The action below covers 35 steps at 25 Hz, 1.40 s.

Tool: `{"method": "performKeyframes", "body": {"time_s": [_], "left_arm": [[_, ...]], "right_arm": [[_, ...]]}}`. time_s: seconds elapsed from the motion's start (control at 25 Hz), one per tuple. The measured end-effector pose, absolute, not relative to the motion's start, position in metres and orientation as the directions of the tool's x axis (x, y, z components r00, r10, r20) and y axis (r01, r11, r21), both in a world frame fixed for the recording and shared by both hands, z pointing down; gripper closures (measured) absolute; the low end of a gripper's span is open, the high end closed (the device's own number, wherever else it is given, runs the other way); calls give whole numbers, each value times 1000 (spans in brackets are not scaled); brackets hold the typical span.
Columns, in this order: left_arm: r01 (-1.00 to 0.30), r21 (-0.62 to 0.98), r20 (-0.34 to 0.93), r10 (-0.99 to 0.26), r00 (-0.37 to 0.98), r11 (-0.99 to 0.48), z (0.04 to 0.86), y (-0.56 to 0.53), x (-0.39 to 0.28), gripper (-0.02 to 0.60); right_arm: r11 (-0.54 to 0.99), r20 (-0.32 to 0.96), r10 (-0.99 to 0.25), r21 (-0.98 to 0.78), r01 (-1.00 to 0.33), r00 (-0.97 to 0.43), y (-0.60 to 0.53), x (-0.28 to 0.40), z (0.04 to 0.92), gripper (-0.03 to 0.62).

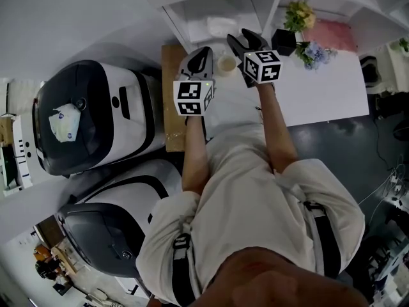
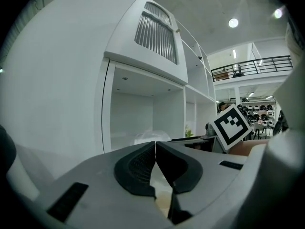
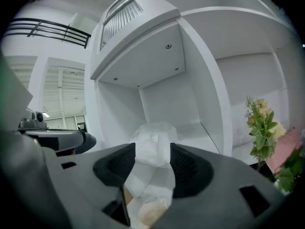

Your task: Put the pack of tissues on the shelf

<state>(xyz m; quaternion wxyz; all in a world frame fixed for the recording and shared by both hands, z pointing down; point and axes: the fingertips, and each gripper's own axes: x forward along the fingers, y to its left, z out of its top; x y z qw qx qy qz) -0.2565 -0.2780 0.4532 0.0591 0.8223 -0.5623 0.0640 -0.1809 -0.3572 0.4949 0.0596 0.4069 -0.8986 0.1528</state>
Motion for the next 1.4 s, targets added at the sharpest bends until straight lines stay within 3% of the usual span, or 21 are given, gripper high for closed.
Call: {"method": "performKeyframes", "body": {"time_s": [0.32,0.72,0.92,1.16,1.4], "left_arm": [[-947,25,174,-931,320,-320,457,-260,-263,571],[-936,34,160,-922,351,-351,460,-243,-255,571],[-916,48,143,-905,401,-399,457,-243,-243,571],[-901,70,134,-890,435,-429,457,-242,-232,571],[-905,85,124,-897,424,-416,455,-242,-232,571]], "right_arm": [[595,197,-762,-163,-787,-617,-333,-162,484,330],[531,164,-808,-213,-820,-566,-299,-140,493,332],[557,141,-797,-202,-805,-587,-285,-134,484,459],[643,101,-728,-243,-726,-678,-265,-143,474,516],[650,139,-720,-208,-731,-680,-260,-138,473,525]]}}
